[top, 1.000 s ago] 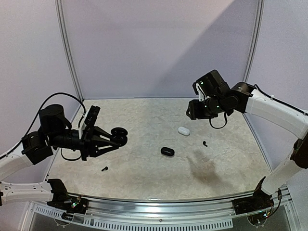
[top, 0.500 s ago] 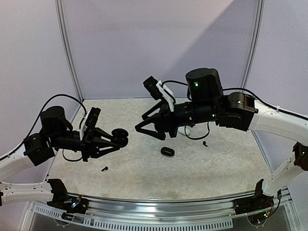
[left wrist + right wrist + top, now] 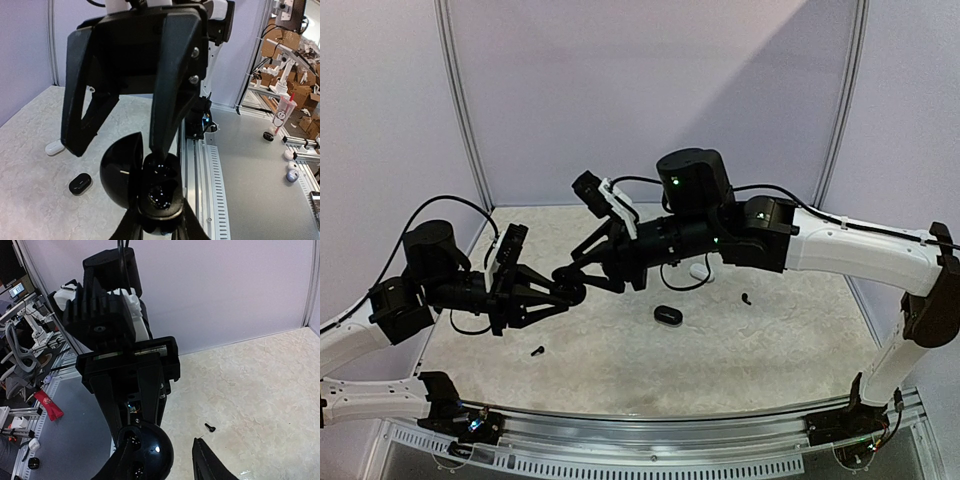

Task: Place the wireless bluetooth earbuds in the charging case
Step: Pass from the left arm to the right

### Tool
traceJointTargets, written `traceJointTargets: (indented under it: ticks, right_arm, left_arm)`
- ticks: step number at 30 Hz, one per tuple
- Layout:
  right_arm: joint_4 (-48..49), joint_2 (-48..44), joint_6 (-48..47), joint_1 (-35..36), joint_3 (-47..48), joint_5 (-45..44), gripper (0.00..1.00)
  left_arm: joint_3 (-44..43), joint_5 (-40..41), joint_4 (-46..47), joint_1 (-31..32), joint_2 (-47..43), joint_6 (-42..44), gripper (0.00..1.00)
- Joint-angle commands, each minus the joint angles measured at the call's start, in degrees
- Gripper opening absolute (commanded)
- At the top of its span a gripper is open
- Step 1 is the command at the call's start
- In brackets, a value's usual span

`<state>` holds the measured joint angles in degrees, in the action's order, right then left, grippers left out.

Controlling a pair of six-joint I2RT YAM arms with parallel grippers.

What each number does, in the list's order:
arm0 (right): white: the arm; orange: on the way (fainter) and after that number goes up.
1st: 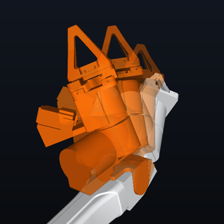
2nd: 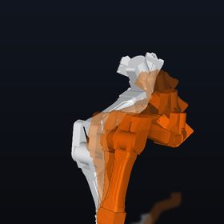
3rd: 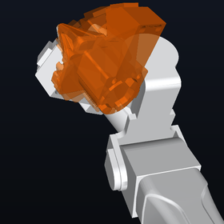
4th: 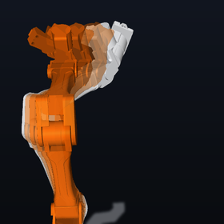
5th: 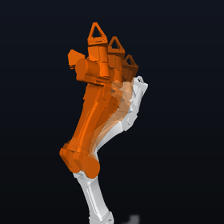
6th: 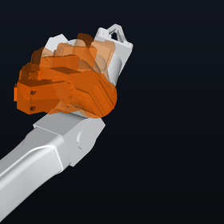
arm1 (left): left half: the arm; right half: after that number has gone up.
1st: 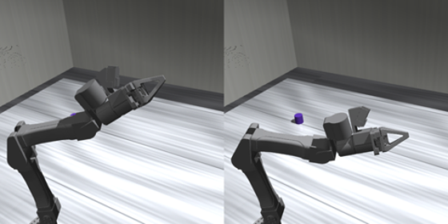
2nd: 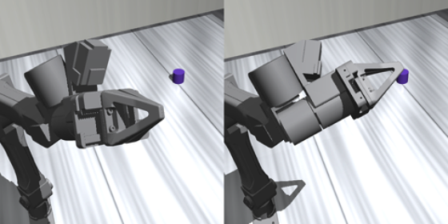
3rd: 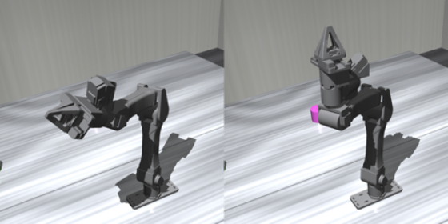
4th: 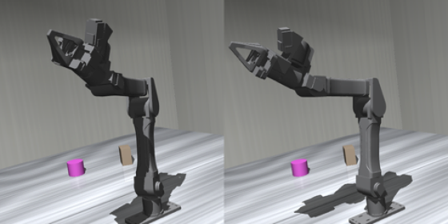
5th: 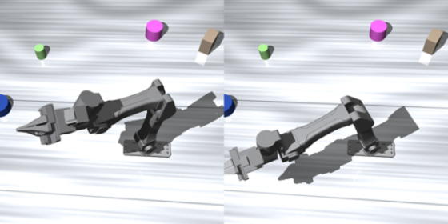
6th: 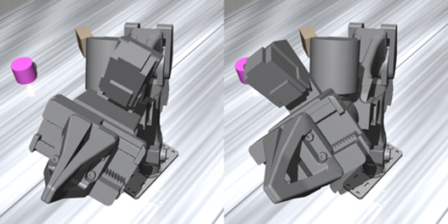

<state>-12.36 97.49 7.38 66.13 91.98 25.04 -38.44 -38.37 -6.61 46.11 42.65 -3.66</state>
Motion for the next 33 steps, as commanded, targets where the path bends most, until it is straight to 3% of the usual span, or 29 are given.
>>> traceJointTargets:
  ticks: [1, 12, 18, 24, 26, 28, 30, 33]
  right_arm:
    - [0.5, 0.8, 0.7, 0.5, 1.3, 2.6, 0.38]
    - [-2.6, 2.2, 0.9, 0.5, 1.8, 3.7, 0.26]
    - [-3.5, 2.4, 0.5, 0.5, 2.6, 4.2, 0.11]
    - [-3.1, 1.5, -1.2, 0.5, 2.7, 4.3, 0.06]
    - [-2.7, 0.7, -2.3, 0.5, 2.7, 3.4, 0.05]
    - [-2.2, -0.1, -3.8, 0.5, 2.7, 2.9, 0.05]
    - [-1.8, -1.0, -5.9, 0.5, 2.8, 2.7, 0.04]
    - [-2.6, -1.4, -8.9, 0.5, 3.1, 2.4, 0.04]
  left_arm:
    - [0.2, 0.0, 0.8, -0.2, -0.5, 0.9, 0.0]
    - [0.0, 0.8, 1.0, -0.3, -0.5, 1.8, 0.0]
    - [0.2, 0.9, 1.2, -0.3, -0.7, 1.5, 0.0]
    - [0.9, 1.7, 2.7, -0.3, -0.8, -0.7, 0.0]
    - [1.8, 2.4, 3.6, -0.3, -0.9, -2.9, 0.26]
    - [3.3, 2.1, 5.1, -0.3, -1.0, -4.3, 0.46]
    - [4.5, 1.1, 7.8, -0.3, -1.1, -4.8, 0.54]
    - [5.1, 1.5, 9.8, -0.3, -1.0, -4.6, 0.55]
